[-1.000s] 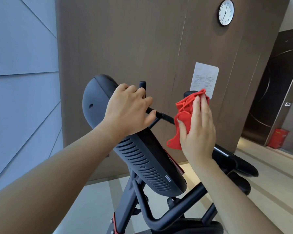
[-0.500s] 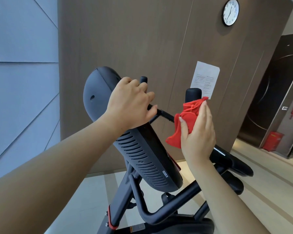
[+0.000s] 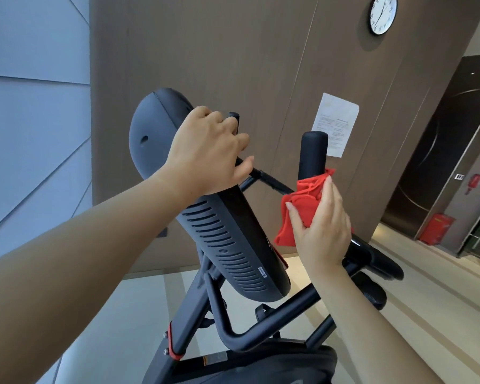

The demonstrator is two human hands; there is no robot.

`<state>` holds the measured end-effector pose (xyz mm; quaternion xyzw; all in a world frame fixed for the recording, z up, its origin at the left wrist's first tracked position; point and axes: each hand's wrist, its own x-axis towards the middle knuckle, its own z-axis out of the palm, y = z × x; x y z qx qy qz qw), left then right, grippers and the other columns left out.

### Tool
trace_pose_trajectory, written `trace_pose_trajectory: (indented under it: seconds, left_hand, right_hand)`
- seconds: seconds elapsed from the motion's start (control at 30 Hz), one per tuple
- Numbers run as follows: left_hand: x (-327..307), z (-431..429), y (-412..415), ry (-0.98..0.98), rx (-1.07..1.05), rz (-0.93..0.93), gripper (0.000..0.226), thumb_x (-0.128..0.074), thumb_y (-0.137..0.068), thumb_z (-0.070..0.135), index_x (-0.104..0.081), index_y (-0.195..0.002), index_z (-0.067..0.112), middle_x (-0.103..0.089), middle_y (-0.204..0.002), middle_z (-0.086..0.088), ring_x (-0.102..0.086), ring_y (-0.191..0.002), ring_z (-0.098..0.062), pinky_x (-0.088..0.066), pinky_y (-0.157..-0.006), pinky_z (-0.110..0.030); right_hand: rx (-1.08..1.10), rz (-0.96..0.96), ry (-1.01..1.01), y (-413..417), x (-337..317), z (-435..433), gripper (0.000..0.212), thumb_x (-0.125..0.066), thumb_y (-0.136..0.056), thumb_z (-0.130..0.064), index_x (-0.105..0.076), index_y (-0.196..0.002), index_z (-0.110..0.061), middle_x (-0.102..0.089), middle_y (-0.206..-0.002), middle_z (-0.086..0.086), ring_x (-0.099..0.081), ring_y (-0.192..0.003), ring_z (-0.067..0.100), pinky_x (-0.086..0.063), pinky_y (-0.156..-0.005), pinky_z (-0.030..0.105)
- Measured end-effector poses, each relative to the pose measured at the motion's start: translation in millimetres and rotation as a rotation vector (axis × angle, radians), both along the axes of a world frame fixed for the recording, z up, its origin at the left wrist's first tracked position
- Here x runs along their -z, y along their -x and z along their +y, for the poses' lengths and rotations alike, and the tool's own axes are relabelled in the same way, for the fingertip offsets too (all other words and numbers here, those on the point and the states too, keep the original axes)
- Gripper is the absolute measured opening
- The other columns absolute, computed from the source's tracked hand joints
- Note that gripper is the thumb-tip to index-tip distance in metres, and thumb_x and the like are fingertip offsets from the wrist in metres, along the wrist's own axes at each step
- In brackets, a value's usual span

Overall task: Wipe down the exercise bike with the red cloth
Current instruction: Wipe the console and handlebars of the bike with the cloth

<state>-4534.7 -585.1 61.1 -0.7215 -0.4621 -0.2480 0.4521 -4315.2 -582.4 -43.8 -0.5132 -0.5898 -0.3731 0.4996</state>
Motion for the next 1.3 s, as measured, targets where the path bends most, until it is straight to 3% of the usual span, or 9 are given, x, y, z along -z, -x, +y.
trace_pose_trajectory:
  seconds: [0.33, 0.5, 0.67, 0.97, 1.13, 1.3]
  left_hand:
    - [-1, -1, 3, 0.003, -0.053, 0.013, 0.069, -0.006, -0.088, 0.055, -0.066, -0.1, 0.022, -0.064, -0.09, -0.002, -0.054, -0.074, -0.023, -0.038, -0.078, -0.039]
    - [1, 0, 1, -0.002, -0.066, 0.028, 0.064, -0.012, -0.091, 0.054, -0.067, -0.099, 0.022, -0.065, -0.089, -0.001, -0.056, -0.076, -0.023, -0.036, -0.081, -0.037]
    - [1, -1, -1, -0.008, -0.047, 0.016, 0.058, -0.021, -0.093, 0.053, -0.068, -0.104, 0.023, -0.068, -0.094, -0.003, -0.058, -0.079, -0.026, -0.034, -0.081, -0.038]
    - [-1, -7, -2, -0.024, -0.07, 0.054, 0.06, -0.019, -0.091, 0.051, -0.069, -0.105, 0.022, -0.068, -0.098, -0.006, -0.058, -0.083, -0.028, -0.033, -0.08, -0.036]
    - [-1, -8, -5, -0.017, -0.073, 0.034, 0.056, -0.022, -0.092, 0.049, -0.069, -0.104, 0.021, -0.069, -0.098, -0.007, -0.059, -0.082, -0.03, -0.035, -0.079, -0.036]
    - [0, -10, -10, -0.031, -0.071, -0.018, 0.049, -0.028, -0.093, 0.044, -0.069, -0.101, 0.019, -0.068, -0.093, -0.007, -0.059, -0.078, -0.029, -0.035, -0.075, -0.036]
  right_hand:
    - [-0.023, -0.283, 0.008, -55, 23, 3, 0.076, -0.056, -0.081, -0.057, -0.04, -0.128, 0.0, -0.062, -0.118, 0.019, -0.064, -0.099, 0.03, -0.05, -0.084, 0.038]
    - [-0.039, -0.239, 0.03, -61, 26, -2, 0.075, -0.053, -0.08, -0.059, -0.044, -0.127, -0.001, -0.06, -0.121, 0.017, -0.062, -0.103, 0.031, -0.048, -0.086, 0.041]
    - [-0.048, -0.162, -0.033, -41, 21, 3, 0.076, -0.061, -0.079, -0.058, -0.046, -0.128, -0.003, -0.062, -0.12, 0.012, -0.063, -0.102, 0.025, -0.048, -0.085, 0.036]
    - [-0.098, -0.321, -0.138, -76, 33, 15, 0.071, -0.071, -0.076, -0.053, -0.049, -0.123, -0.005, -0.066, -0.109, 0.012, -0.065, -0.095, 0.024, -0.049, -0.083, 0.034]
    - [-0.176, -0.345, -0.11, -94, 37, 14, 0.073, -0.068, -0.076, -0.057, -0.05, -0.123, -0.004, -0.065, -0.112, 0.012, -0.064, -0.101, 0.024, -0.047, -0.088, 0.033]
    - [-0.233, -0.257, 0.002, -109, 37, 4, 0.077, -0.053, -0.077, -0.069, -0.057, -0.118, -0.003, -0.066, -0.111, 0.011, -0.065, -0.098, 0.026, -0.049, -0.085, 0.035]
